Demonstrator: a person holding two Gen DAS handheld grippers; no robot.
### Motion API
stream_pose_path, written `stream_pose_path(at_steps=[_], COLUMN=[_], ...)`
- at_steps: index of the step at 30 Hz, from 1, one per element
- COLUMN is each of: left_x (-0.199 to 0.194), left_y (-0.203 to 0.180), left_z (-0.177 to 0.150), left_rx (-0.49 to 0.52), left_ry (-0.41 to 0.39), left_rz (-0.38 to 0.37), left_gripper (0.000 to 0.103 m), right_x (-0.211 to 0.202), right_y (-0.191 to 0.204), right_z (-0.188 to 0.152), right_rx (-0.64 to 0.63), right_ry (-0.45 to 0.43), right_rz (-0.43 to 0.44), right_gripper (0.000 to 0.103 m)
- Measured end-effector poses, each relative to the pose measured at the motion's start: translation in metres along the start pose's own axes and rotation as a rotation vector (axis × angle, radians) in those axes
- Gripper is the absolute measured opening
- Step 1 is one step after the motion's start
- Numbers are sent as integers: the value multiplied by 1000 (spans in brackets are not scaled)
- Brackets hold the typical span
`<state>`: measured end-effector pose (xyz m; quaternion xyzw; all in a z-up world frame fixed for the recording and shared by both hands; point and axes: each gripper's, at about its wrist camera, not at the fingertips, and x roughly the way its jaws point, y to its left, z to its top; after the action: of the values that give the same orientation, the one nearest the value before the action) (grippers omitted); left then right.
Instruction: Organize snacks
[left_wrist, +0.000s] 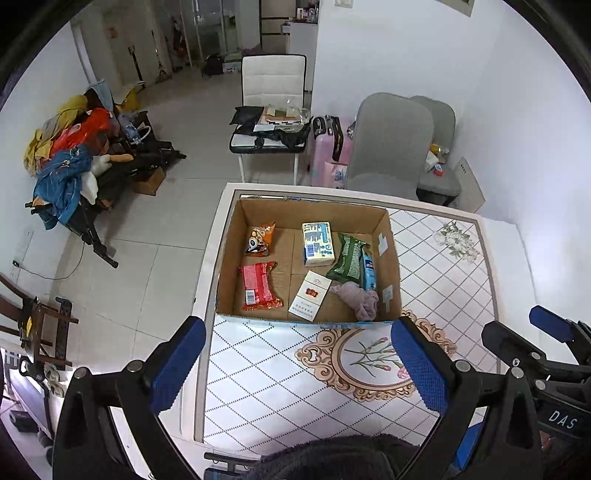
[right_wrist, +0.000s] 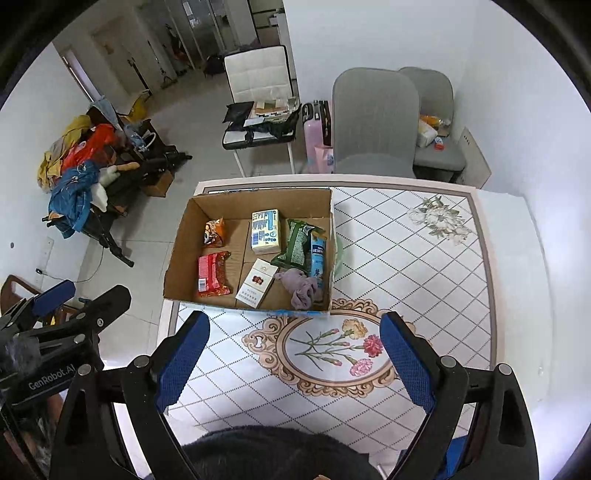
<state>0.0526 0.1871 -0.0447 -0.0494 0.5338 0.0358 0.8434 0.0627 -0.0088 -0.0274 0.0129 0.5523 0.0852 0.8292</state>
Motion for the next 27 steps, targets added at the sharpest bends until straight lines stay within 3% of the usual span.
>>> stream_pose_path(at_steps=[6, 10, 27], left_x=[-21, -29, -42], left_y=[-4, -5, -5], left_z=[-8, -11, -18], left_rx=[14, 21, -8], left_ry=[-26, -40, -52], left_rz=[29, 49, 45], left_gripper=[103, 103, 103], right_x=[-35, -48, -67], right_y=[2, 4, -3], right_z=[-11, -14, -18], right_rx=[-16, -31, -20], right_ry=[-34, -72, -114], right_rz=[-2, -49, -113], right_gripper=[95, 95, 95])
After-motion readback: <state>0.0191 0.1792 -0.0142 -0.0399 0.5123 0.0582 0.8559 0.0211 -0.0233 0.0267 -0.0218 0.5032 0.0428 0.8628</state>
